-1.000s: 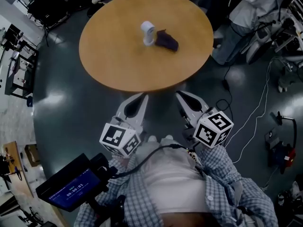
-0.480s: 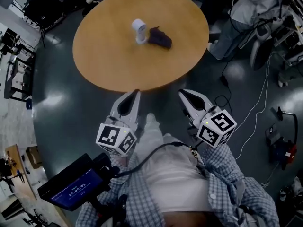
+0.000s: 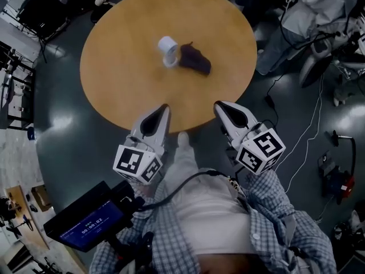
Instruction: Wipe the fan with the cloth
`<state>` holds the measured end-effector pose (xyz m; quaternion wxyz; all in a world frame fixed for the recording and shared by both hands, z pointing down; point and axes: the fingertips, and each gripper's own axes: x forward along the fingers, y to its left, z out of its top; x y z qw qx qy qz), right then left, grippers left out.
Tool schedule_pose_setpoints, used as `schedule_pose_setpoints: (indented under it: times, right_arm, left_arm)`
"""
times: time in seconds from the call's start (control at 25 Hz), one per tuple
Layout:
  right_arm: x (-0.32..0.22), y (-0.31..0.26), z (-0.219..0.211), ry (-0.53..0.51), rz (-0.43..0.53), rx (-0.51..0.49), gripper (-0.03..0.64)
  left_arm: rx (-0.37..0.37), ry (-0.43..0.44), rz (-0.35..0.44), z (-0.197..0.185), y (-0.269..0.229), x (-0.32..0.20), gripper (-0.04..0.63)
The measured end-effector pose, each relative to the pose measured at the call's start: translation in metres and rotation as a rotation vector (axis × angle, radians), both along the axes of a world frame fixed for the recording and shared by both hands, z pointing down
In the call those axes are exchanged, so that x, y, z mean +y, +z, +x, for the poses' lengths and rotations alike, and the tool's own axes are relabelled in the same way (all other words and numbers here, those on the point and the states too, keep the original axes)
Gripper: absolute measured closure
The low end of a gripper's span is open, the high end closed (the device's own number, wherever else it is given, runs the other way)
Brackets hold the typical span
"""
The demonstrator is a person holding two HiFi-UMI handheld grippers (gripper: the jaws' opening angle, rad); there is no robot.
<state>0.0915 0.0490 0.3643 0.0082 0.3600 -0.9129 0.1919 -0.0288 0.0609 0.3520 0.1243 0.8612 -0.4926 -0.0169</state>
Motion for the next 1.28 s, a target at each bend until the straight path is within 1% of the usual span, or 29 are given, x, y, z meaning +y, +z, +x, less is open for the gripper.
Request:
schedule_pose_setpoints:
  times: [0.12, 0.2, 0.36, 0.48, 0.52, 0.64, 0.76, 0.88, 1.08, 1.16, 1.28]
  right_arm:
    - [-0.013, -0.01, -0.001, -0.009, 0.026, -0.042, 0.614]
    - [-0.028, -0.014, -0.005, -0.004, 0.036, -0.07, 0.614]
    - [-0.068, -0.011, -0.031, -0.007, 0.047, -0.021, 0.614]
    - [-0.093, -0.002, -0.043, -0.012, 0.031, 0.014, 0.614]
    - [-0.099, 0.002, -0.043, -0.009, 0.021, 0.024, 0.614]
    - [-0.111, 0.016, -0.04, -0.007, -0.021, 0.023, 0.614]
    - [-0.121, 0.029, -0.038, -0.017, -0.059, 0.014, 0.614]
    - [-0.133, 0.044, -0.038, -0.024, -0.089, 0.038, 0.614]
    - [-0.145, 0.074, -0.027, -0.028, -0.144, 0.082, 0.614]
    - [-0.15, 0.088, -0.023, -0.033, -0.164, 0.095, 0.614]
    - [-0.157, 0.102, -0.021, -0.04, -0.195, 0.107, 0.614]
  left_arm:
    - [0.012, 0.001, 0.012, 0.002, -0.004, -0.01, 0.597]
    - [0.006, 0.016, 0.03, -0.001, 0.0, -0.021, 0.597]
    - [-0.01, 0.038, 0.018, -0.024, 0.008, -0.061, 0.597]
    - [0.005, 0.07, 0.045, -0.036, 0.012, -0.09, 0.597]
    - [0.002, 0.073, 0.043, -0.038, 0.017, -0.098, 0.597]
    - [-0.066, 0.079, 0.006, -0.04, 0.042, -0.114, 0.598]
    - [-0.143, 0.121, -0.025, -0.039, 0.077, -0.125, 0.584]
    - [-0.228, 0.159, -0.031, -0.041, 0.111, -0.134, 0.539]
    - [-0.364, 0.205, -0.082, -0.029, 0.158, -0.146, 0.444]
    - [-0.388, 0.221, -0.078, -0.023, 0.168, -0.156, 0.426]
    - [-0.389, 0.241, -0.075, -0.013, 0.179, -0.169, 0.405]
